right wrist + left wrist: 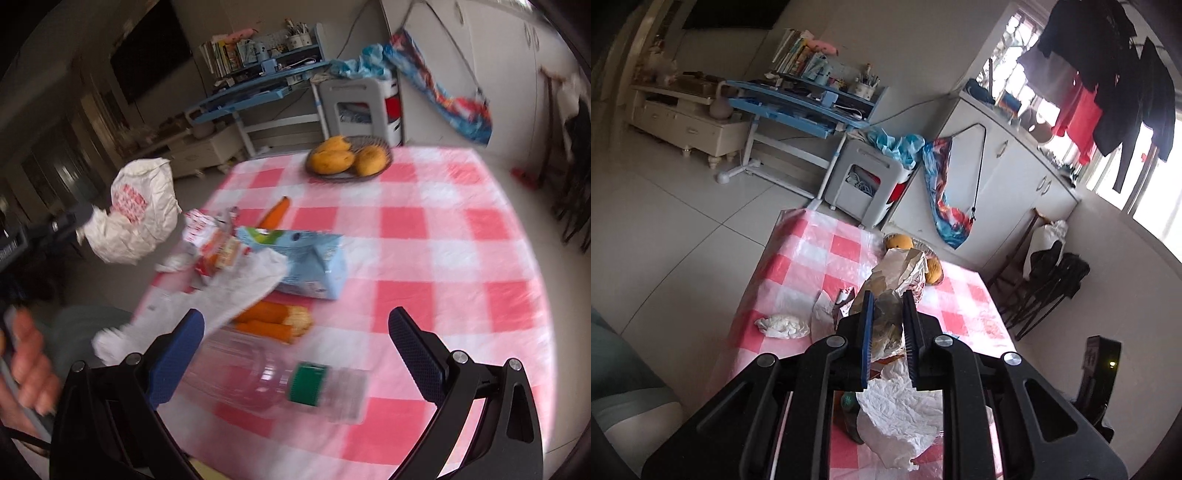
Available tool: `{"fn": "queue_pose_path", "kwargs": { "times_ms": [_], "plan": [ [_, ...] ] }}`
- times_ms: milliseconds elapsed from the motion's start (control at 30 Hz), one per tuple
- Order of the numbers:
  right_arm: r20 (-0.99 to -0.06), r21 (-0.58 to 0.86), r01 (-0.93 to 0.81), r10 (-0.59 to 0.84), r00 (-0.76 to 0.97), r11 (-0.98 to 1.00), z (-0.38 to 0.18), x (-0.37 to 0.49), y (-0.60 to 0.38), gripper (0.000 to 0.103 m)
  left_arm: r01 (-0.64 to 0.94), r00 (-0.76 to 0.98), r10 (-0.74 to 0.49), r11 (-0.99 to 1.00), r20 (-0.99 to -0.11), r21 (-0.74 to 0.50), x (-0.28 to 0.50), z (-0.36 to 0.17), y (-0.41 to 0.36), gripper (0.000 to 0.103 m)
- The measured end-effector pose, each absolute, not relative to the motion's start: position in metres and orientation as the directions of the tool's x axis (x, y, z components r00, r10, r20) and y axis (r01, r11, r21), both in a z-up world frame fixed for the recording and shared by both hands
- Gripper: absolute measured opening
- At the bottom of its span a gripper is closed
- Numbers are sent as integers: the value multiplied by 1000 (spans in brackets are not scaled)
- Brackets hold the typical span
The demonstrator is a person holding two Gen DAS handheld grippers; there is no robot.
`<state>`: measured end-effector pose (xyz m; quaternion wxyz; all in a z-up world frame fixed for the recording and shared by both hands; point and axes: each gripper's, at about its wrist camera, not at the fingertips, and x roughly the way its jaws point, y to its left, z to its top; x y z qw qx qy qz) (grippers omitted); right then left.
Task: Collect trash
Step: 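Grasp crumpled white paper with left tool while right tool grasps white plastic sheet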
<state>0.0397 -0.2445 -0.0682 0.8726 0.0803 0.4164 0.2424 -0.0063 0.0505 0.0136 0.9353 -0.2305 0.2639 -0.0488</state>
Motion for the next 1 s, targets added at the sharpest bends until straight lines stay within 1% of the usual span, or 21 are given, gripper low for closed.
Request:
{"fn": "queue_pose_path", "kwargs": {
  "times_ms": [67,100,200,233,267,333,367,400,433,467,500,533,633,833,1000],
  "plan": [
    [-670,407,-353,538,511,842,-70,44,-242,96,-27,860,-214,887,-463,-461,-8,15,53,15],
    [-662,445,-348,564,493,825,-72,46,-239,93,-27,861,-213,888,-462,-460,-9,16,54,15],
    [-659,511,-330,608,442,794,-81,56,-230,81,-19,861,-212,895,-463,-446,-10,17,53,15],
    [-662,523,-324,615,429,788,-83,58,-227,77,-17,861,-209,899,-464,-438,-10,17,52,15],
    [-666,527,-320,617,420,787,-85,59,-225,75,-16,861,-207,901,-464,-433,-11,17,52,15],
    [-669,540,-317,626,401,780,-90,63,-218,65,-15,861,-202,907,-466,-422,-11,17,53,15],
    [-666,550,-318,635,392,773,-91,65,-213,62,-14,861,-204,906,-466,-423,-11,18,54,15],
    [-660,559,-322,645,385,764,-92,66,-210,52,-14,861,-205,905,-465,-425,-11,18,53,15],
    [-654,566,-325,653,383,758,-93,67,-209,39,-15,860,-206,905,-466,-426,-11,17,54,15],
    [-646,574,-329,661,380,750,-94,67,-209,32,-15,860,-207,904,-466,-427,-11,18,55,15],
    [-642,578,-332,666,379,746,-93,68,-207,20,-14,860,-207,904,-466,-428,-11,18,55,15],
    [-631,581,-343,675,382,738,-91,66,-206,10,-13,861,-208,903,-464,-429,-11,18,55,15],
    [-596,590,-377,701,393,714,-81,60,-208,4,-7,867,-209,903,-453,-430,-14,20,56,15],
    [-409,685,-477,833,373,550,-45,42,-231,2,0,878,-204,906,-434,-424,-25,22,56,15],
    [-306,705,-575,910,281,415,-21,14,-241,2,-6,894,-174,917,-414,-398,-51,36,58,15]
  ]
}}
